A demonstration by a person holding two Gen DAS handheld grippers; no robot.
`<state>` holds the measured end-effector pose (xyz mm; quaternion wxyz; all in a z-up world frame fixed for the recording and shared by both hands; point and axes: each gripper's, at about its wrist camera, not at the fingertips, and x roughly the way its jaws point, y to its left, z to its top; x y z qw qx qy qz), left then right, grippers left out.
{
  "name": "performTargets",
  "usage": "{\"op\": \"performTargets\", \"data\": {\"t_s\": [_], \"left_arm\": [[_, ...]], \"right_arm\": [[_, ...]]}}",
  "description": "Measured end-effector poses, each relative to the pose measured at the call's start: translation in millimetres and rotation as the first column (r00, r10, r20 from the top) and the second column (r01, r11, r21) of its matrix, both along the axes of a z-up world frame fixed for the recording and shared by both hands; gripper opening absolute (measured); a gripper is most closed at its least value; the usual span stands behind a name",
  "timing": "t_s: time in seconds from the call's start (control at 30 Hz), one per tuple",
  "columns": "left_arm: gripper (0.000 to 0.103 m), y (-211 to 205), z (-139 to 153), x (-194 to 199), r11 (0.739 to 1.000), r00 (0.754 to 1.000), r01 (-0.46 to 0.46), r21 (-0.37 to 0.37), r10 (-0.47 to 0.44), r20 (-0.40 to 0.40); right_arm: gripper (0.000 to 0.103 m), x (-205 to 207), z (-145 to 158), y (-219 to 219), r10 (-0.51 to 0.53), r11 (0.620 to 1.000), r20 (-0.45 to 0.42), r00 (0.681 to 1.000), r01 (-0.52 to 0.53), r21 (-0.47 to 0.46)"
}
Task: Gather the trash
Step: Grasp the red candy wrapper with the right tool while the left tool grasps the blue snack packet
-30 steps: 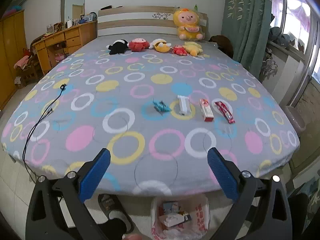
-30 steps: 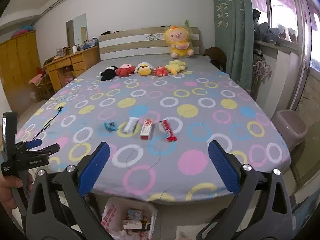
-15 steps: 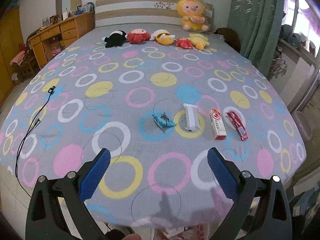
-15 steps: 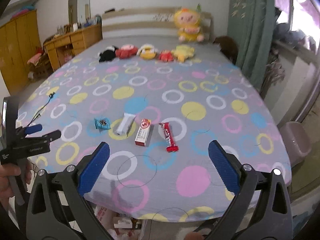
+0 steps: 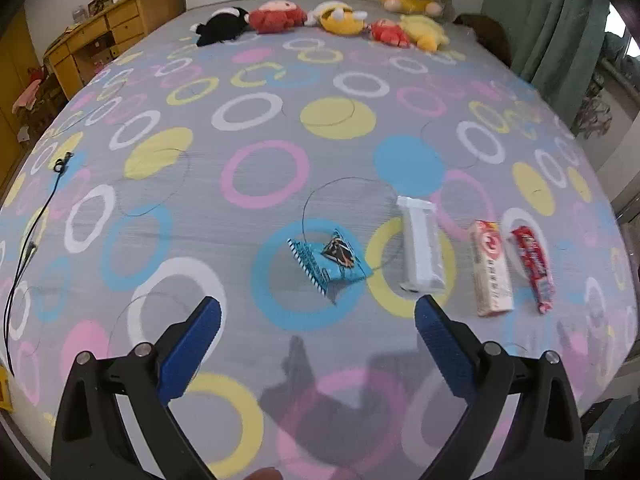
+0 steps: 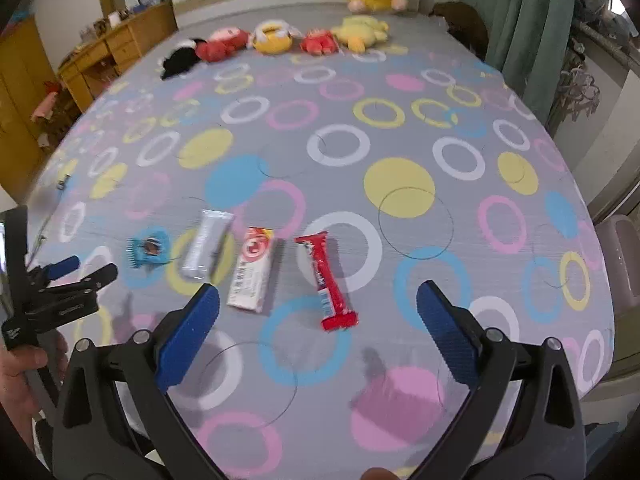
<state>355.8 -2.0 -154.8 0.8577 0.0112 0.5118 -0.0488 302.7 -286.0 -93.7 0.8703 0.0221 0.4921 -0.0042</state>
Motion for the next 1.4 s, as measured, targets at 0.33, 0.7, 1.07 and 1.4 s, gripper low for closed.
{"op": "performTargets", "data": {"t_s": [0.33, 0.7, 1.07, 1.4], "left_arm": [[0.095, 0, -45, 46, 0.999, 0.997, -0.035, 0.024, 0.036, -0.063], [0.095, -5, -77, 71, 0.998, 0.992, -0.056, 0.015, 0.058, -0.11], [0.095, -11, -85, 67, 0.996, 0.995, -0.073, 0.044, 0.076, -0.068], [0.024, -8, -68, 55, 0.997, 0.994, -0.066, -0.028, 0.063, -0.085]], "right_arm": [[0.097, 55, -72, -2, 0.01, 0.999, -0.127, 0.992, -0.015, -0.038], [0.096, 87, -146, -13, -0.028, 0.998, -0.27, 0.963, 0.011, -0.065], [0.078, 91, -155, -2, 0.014, 0.998, -0.275, 0.961, -0.029, -0.053], [0.011, 86, -144, 29, 0.025, 0.989, -0.262, 0.965, -0.062, -0.133]]}}
